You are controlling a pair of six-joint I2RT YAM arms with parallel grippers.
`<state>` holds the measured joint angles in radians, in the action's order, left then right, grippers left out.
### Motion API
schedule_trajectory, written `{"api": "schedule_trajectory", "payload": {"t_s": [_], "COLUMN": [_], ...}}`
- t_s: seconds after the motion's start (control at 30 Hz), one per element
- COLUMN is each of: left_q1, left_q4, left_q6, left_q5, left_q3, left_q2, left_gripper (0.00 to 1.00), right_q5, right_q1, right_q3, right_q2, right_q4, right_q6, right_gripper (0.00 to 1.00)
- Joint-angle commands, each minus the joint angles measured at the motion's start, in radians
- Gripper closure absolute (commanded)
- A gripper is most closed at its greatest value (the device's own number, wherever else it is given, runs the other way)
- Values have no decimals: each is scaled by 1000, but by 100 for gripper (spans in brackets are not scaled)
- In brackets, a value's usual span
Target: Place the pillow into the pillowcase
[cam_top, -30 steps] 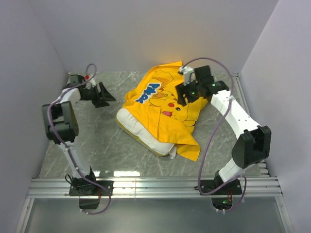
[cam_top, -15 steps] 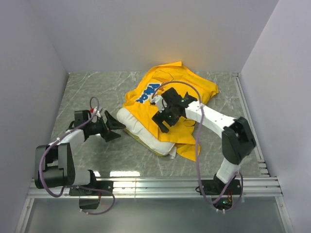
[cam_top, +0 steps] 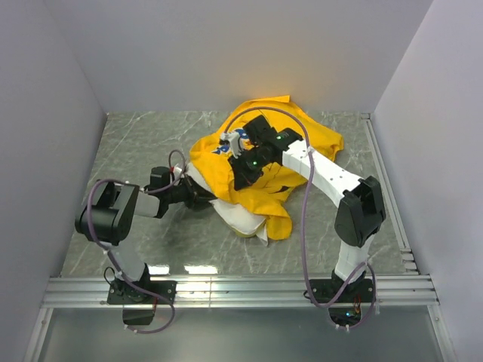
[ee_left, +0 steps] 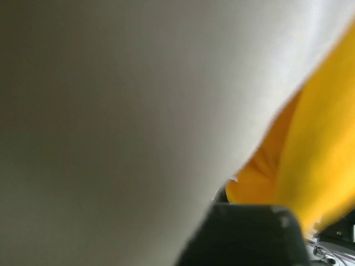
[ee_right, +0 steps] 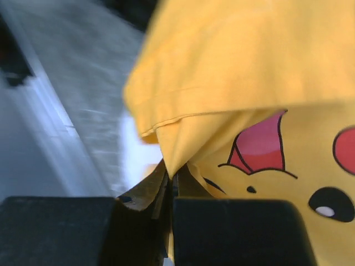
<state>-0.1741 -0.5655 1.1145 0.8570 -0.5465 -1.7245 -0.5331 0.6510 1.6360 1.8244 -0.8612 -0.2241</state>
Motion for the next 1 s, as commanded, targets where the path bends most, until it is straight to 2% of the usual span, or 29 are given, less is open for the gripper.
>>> {"api": "schedule_trajectory", "payload": {"t_s": [0.0,0.1,0.2,0.23,0.27,0.33,0.47,0.57,0.63,0.67,0.73,0.77,0.83,0.87,0.93,0.97], "left_q1": [-25,-33,-34,-38,-45,-48,-41,-6,33,88,152,232,307,373,429,465], "left_q4": [-377,-500,-530,-534,-533,-495,-439,-329,-221,-71,121,262,349,421,574,651], "left_q6": [233,333,389,395,393,374,334,266,176,63,-94,-236,-350,-452,-540,-650], "left_q5": [-42,-47,-76,-87,-102,-104,-116,-121,-81,-55,5,11,57,62,100,112], "left_q3": [-61,-93,-101,-87,-83,-70,-35,-29,-62,-87,-189,-214,-263,-283,-343,-368], "left_q2": [-56,-90,-73,-52,-41,-15,17,39,31,25,26,40,104,124,164,174], "left_gripper": [100,100,100,100,100,100,100,97,70,51,45,42,37,36,33,33], "right_q5": [-371,-491,-571,-609,-622,-654,-615,-446,-342,-285,-275,-281,-306,-309,-264,-214], "right_q1": [73,139,160,164,165,165,142,125,108,78,40,10,-91,-128,-220,-235], "right_q3": [85,145,310,336,332,349,305,204,154,154,159,150,122,114,99,90], "right_q2": [-19,47,176,199,199,206,217,178,153,148,118,96,26,4,-49,-68], "right_q4": [-50,-16,-81,-55,50,109,203,240,254,239,214,221,226,208,141,52], "right_q6": [102,179,221,277,320,365,384,347,342,345,345,350,348,339,232,166], "right_gripper": [100,100,100,100,100,100,100,100,81,44,26,25,23,20,20,20]}}
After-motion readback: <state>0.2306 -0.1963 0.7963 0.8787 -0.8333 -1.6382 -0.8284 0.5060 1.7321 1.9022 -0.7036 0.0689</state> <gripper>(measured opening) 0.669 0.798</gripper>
